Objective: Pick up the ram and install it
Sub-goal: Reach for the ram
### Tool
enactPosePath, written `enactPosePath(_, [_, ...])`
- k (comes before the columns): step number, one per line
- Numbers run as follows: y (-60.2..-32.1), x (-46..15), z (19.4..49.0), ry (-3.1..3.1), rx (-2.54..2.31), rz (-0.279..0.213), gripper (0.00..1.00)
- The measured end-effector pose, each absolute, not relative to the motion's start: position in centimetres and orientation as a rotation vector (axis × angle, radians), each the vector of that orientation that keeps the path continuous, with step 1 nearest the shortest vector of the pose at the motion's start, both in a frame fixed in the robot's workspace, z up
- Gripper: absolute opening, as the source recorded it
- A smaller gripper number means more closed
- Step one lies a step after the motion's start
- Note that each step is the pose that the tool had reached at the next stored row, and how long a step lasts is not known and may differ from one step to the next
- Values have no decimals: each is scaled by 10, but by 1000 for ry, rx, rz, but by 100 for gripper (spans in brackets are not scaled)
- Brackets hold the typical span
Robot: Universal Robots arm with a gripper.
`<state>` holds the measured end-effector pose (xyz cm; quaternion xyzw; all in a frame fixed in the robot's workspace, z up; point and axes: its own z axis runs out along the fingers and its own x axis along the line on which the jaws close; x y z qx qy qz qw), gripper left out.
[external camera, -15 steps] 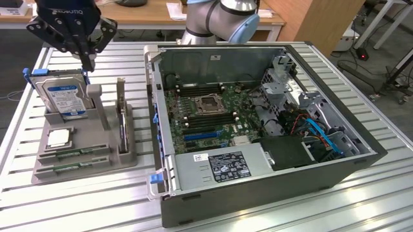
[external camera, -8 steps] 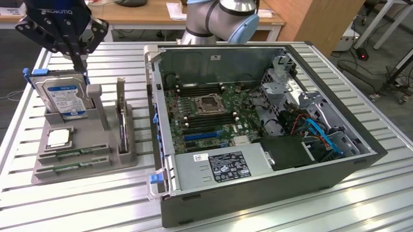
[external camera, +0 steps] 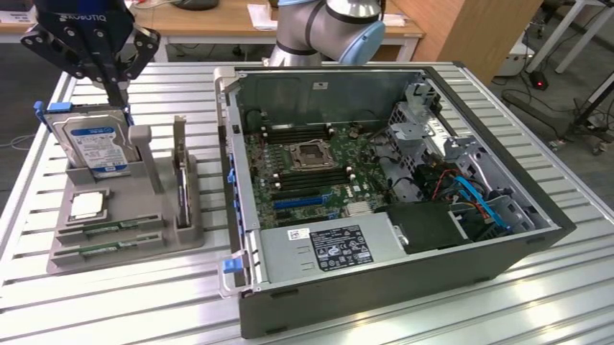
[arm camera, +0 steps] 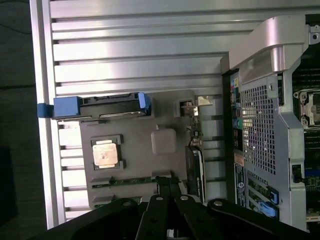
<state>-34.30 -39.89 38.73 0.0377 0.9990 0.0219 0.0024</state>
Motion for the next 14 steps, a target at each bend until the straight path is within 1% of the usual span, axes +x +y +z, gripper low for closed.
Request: enactPosePath(14, [-399, -345, 387, 3138, -75, 69, 9])
